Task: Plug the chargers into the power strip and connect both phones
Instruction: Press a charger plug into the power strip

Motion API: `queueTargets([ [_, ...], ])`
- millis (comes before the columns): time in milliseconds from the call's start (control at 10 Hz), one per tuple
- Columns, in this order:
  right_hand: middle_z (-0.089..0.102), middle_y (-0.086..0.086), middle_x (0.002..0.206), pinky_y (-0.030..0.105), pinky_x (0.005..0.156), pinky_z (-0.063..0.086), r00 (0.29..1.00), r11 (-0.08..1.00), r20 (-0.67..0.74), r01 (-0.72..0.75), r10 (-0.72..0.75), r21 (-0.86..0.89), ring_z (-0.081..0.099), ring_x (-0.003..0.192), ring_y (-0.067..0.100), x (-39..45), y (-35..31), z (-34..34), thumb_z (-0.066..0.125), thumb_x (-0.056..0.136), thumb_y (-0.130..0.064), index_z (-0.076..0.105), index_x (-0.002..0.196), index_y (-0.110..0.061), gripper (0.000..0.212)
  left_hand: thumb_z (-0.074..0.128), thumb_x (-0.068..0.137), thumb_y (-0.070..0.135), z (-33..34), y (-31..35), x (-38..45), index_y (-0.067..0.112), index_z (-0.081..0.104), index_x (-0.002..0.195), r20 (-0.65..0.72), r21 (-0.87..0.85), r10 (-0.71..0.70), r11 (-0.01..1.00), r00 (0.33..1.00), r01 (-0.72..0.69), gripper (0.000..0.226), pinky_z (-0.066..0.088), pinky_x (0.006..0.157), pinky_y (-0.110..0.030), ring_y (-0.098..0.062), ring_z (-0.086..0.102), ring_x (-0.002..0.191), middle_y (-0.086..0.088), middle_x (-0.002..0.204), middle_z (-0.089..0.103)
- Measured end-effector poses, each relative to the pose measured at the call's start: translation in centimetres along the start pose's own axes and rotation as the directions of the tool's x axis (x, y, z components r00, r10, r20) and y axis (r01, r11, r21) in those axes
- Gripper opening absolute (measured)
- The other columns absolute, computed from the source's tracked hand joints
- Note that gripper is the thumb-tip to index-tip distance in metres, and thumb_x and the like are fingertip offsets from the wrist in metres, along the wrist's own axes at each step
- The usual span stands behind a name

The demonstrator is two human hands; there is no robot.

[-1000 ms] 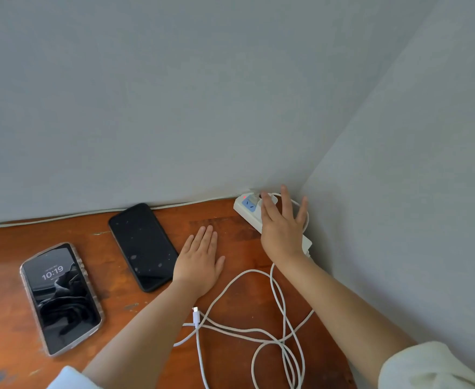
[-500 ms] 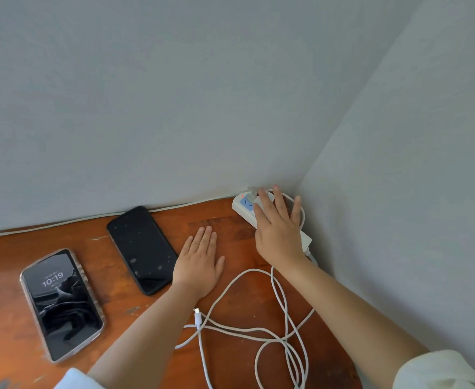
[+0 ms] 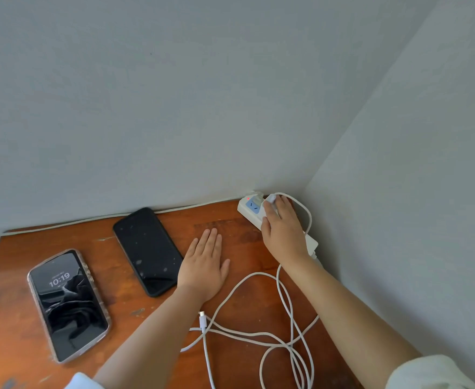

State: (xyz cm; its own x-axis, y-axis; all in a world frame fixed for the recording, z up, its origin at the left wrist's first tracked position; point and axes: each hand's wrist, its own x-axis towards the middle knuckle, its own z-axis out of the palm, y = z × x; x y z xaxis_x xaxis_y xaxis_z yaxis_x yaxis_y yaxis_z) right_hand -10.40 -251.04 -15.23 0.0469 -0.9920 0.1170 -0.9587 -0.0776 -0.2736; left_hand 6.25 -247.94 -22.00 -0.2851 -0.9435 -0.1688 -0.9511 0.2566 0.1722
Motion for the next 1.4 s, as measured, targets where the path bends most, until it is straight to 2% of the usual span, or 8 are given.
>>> queueTargets([
  [200, 0.038, 0.024, 0.143, 0.042, 0.111, 0.028, 1.0, 0.999, 0.012, -0.014, 0.014, 0.031, 0.027, 0.137, 0.036, -0.2, 0.0, 0.2, 0.048, 0.091, -0.005, 0.043, 0.129, 0.0, 0.039, 0.012, 0.094, 0.047, 0.2, 0.0, 0.1, 0.015, -0.005, 0.142, -0.015, -0.002, 0.001, 1.0, 1.0, -0.001, 0.061, -0.014, 0.105, -0.03, -0.017, -0.008, 0.141, -0.003, 0.155, -0.003],
  [500, 0.009, 0.013, 0.155, 0.037, 0.115, 0.019, 0.992, 0.998, 0.11, -0.057, 0.054, 0.024, 0.002, 0.144, 0.027, -0.9, -0.1, 1.2, 0.044, 0.09, 0.004, 0.017, 0.143, -0.011, 0.061, 0.012, 0.094, 0.048, 0.3, -0.1, 0.1, 0.015, -0.005, 0.142, -0.019, 0.001, 0.002, 1.0, 1.0, -0.002, 0.061, -0.013, 0.106, -0.03, -0.017, -0.007, 0.142, -0.003, 0.155, -0.002],
  [800, 0.021, 0.013, 0.153, 0.038, 0.113, 0.022, 0.993, 1.0, 0.12, -0.002, 0.002, -0.004, 0.013, 0.141, 0.03, 0.5, 0.9, 0.4, 0.048, 0.087, 0.003, 0.028, 0.138, -0.008, 0.057, 0.012, 0.094, 0.047, 0.2, -0.1, 0.0, 0.014, -0.005, 0.142, -0.014, 0.003, 0.004, 1.0, 1.0, -0.004, 0.06, -0.013, 0.106, -0.03, -0.017, -0.007, 0.142, -0.004, 0.155, -0.002],
  [1000, 0.013, 0.013, 0.155, 0.038, 0.115, 0.019, 0.991, 0.999, 0.127, -0.034, 0.037, -0.02, 0.007, 0.143, 0.029, -0.8, 0.3, 1.2, 0.045, 0.091, -0.001, 0.019, 0.142, -0.011, 0.058, 0.012, 0.094, 0.048, 0.3, -0.1, 0.1, 0.015, -0.004, 0.142, -0.017, -0.003, -0.004, 1.0, 1.0, 0.004, 0.061, -0.013, 0.106, -0.03, -0.017, -0.007, 0.142, -0.003, 0.155, -0.002],
  [1400, 0.013, 0.014, 0.155, 0.039, 0.116, 0.016, 0.988, 0.999, 0.149, -0.029, 0.033, -0.029, 0.01, 0.143, 0.029, -0.5, 0.7, 1.0, 0.048, 0.09, -0.003, 0.018, 0.142, -0.01, 0.06, 0.011, 0.094, 0.049, 0.4, -0.1, 0.2, 0.016, -0.006, 0.142, 0.009, 0.007, -0.02, 1.0, 1.0, 0.02, 0.061, -0.014, 0.105, -0.03, -0.017, -0.008, 0.141, -0.002, 0.155, -0.004],
])
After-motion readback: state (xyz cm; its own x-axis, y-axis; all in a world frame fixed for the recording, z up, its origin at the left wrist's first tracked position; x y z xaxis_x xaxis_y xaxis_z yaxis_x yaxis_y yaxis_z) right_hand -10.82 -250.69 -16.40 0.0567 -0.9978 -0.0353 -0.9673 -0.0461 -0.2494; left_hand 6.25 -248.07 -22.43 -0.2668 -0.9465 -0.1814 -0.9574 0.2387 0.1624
